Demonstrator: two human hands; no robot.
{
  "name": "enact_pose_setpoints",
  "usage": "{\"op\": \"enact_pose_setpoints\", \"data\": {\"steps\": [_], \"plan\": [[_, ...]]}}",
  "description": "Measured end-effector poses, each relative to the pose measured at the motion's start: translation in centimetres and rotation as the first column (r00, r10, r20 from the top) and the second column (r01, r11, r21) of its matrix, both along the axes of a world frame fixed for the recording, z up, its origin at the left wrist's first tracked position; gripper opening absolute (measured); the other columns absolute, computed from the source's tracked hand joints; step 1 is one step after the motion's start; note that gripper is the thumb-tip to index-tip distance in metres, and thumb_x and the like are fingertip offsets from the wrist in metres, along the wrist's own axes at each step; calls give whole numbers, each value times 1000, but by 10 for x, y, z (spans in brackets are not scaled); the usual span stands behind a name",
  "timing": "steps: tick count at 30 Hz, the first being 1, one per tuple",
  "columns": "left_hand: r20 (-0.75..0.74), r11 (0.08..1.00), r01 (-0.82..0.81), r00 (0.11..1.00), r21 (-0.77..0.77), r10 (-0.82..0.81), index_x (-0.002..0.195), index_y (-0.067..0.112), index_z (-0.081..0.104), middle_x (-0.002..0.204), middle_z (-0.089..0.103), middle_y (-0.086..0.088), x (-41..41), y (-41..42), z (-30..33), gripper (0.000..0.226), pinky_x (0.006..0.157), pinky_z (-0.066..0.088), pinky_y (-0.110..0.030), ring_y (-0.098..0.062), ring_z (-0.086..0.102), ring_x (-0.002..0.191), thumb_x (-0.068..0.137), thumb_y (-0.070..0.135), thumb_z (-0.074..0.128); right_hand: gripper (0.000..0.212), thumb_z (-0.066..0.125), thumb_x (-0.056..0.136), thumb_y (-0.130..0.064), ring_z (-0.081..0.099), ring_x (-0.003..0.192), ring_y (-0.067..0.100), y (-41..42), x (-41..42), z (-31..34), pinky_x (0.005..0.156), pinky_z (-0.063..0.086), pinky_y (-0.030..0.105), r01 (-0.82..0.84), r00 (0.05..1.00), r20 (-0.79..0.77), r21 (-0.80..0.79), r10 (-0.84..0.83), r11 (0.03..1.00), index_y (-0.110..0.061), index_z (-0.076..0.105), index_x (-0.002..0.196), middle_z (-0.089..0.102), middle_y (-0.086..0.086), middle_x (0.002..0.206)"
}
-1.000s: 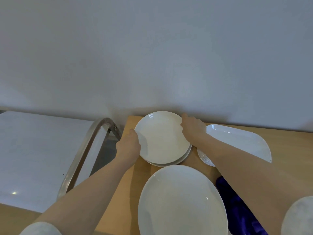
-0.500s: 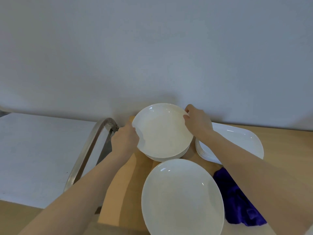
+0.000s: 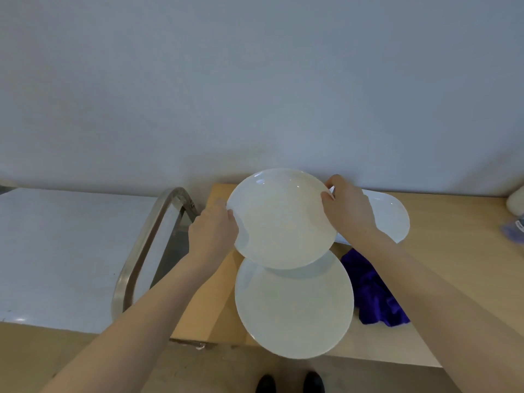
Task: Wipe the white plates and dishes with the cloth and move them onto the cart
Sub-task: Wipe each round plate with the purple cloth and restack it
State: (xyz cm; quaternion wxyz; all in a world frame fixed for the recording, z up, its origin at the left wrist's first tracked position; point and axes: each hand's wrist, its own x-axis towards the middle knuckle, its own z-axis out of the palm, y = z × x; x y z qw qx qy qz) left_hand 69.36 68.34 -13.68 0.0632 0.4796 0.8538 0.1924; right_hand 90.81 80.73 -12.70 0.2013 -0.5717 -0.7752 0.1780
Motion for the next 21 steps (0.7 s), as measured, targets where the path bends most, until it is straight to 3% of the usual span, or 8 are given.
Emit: {"op": "enact_pose_setpoints", "data": {"steps": [6,8,15,21], "plan": [[21,999,37,999,-11,-36,95,14,46,64,46,6,20,-25,-2,9,43,26,-23,-9,44,54,98,19,38,15,44,93,-22,54,70,28,-30,24,-3,59,42,34,25,997,80,-6,-24,1000,-17,52,105,58,2,75],[22,998,50,999,-32,-49,97,13,48,66,50,5,26,-34,-5,11,41,31,-23,-10,48,54,98,19,38,14,43,93,-20,53,70,29,-41,31,-6,59,41,34,31,992,126,1,-30,1000,-15,51,103,55,2,73],[-20,976,126,991,-177,-132,114,13,49,83,61,-1,44,-60,-13,20,56,49,-30,-19,60,68,100,19,35,8,38,96,-22,54,66,26,-80,52,-22,48,33,27,20,969,248,-10,-17,1000,-17,44,100,57,1,75],[-63,958,138,985,-253,-158,116,14,48,83,60,2,50,-73,-21,22,59,48,-28,-16,60,71,101,21,33,11,39,98,-24,37,51,12,-98,59,-34,43,20,24,51,938,345,-23,-40,998,-20,35,89,42,-6,65]]}}
